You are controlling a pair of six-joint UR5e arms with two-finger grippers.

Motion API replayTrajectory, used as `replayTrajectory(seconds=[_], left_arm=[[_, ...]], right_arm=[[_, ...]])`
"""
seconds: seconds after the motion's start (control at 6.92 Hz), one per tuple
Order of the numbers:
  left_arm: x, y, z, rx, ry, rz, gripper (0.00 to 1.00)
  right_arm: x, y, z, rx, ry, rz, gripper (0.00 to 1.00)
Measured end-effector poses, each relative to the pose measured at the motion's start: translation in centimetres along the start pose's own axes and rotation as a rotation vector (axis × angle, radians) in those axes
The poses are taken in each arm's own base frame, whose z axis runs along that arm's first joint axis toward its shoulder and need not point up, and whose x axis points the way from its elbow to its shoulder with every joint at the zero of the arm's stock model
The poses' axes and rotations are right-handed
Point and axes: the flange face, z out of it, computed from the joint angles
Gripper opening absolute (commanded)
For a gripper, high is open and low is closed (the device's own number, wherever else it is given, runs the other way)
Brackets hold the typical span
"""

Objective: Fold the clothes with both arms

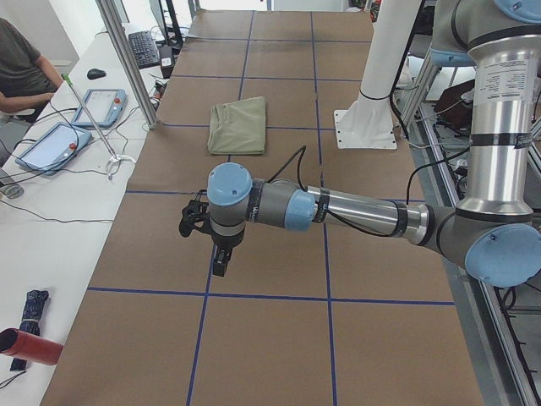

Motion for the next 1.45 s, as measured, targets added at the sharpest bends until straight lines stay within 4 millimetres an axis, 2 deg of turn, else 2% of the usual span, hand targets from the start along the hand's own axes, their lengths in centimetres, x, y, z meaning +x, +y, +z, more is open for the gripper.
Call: replayTrajectory(seconds=[0.43, 0.87, 1.45], left_arm=[[0.0, -0.6, 0.0, 0.004, -0.010, 0.005, 1.00], [1.2, -2.0, -1.1, 0.028, -0.005, 0.030, 1.00], [1.5, -2.1, -1.4, 0.035, -0.007, 0.037, 1.00]], right_arm=[[0.0, 0.0, 0.3, -0.005, 0.000, -0.005, 1.00], [-0.2, -0.4, 1.2, 0.000, 0.004, -0.033, 1.00], [-0.2, -0.4, 1.3, 0.003, 0.003, -0.035, 1.00]])
